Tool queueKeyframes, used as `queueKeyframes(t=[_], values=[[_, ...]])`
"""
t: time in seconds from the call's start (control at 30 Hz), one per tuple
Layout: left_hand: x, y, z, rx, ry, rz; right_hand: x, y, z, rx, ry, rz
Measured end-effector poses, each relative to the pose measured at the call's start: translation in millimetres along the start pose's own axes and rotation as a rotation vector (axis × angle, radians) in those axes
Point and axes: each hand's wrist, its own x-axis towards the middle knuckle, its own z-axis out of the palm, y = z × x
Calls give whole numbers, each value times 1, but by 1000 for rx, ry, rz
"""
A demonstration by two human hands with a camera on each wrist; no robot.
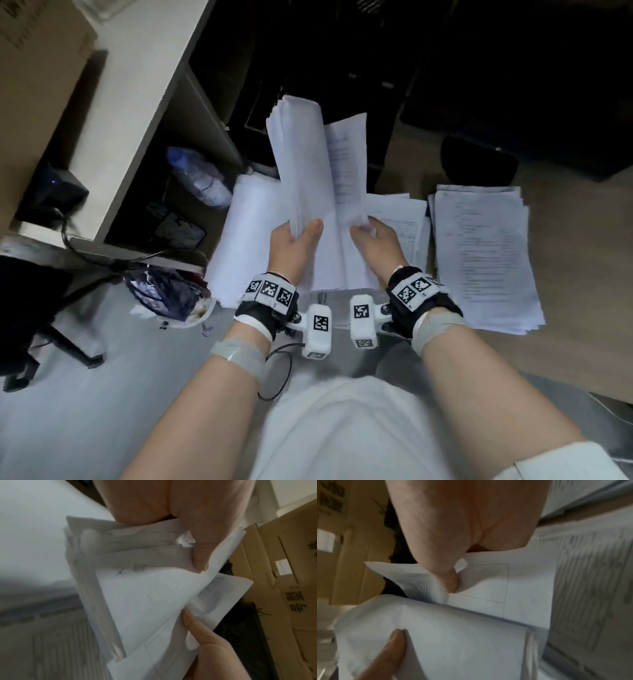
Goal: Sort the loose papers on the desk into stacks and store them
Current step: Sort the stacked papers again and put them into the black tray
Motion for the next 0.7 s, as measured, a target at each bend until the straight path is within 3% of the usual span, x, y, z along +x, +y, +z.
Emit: queueKeyframes(t=[0.13, 0.37, 0.53, 0.7], values=[[-27, 0, 95, -40, -48, 11, 3, 28, -102, -30, 87, -21], [-77, -27, 252, 50, 41, -48, 2, 107, -272, -97, 81, 72], [-89, -42, 287, 194, 136, -89, 9, 151, -329, -185, 101, 254], [-89, -45, 282, 242, 194, -135, 22, 177, -337, -257, 61, 303]])
